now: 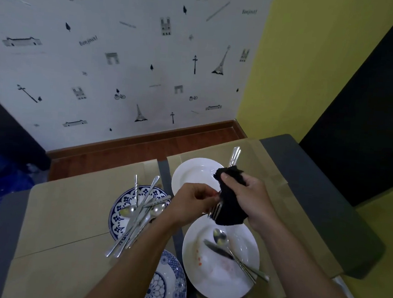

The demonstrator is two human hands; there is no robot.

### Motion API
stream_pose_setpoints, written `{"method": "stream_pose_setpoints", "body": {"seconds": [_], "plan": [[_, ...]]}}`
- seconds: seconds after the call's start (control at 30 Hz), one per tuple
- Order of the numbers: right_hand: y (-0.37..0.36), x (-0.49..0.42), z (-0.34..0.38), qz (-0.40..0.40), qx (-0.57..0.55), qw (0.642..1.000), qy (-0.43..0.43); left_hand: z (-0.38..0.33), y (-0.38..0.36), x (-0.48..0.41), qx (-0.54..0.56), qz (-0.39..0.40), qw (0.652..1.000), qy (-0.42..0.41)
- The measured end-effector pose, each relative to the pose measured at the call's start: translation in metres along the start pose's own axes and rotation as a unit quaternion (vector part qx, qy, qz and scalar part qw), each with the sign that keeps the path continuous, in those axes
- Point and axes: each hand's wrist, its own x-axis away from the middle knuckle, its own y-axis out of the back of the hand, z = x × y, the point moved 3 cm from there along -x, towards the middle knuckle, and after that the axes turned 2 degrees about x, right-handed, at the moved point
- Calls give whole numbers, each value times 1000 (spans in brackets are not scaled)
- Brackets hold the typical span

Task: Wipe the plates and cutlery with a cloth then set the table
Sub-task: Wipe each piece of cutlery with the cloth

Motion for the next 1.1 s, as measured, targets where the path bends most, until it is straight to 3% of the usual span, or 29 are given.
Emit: {"method": "stream_pose_setpoints", "body": {"seconds": [0.2,0.33,0.43,0.6,0.7,0.9,1.1], "plan": [[7,-3,-2,-68,-5,997,23,17,19,-1,-33,-6,999,-1],[16,-7,-2,-113,-30,993,21,37,42,1,-126,-5,992,10],[19,-10,-5,-116,-32,993,16,62,64,-3,-172,-53,983,31],[17,-12,-18,-94,-24,995,2,102,99,-7,-213,-195,953,87],[16,-16,-26,-87,-18,996,-18,118,114,-12,-247,-233,934,107],[16,-25,-40,-85,-5,996,-38,145,131,-27,-258,-255,922,134],[16,-32,-42,-92,0,995,-48,159,136,-32,-296,-228,913,165]]}}
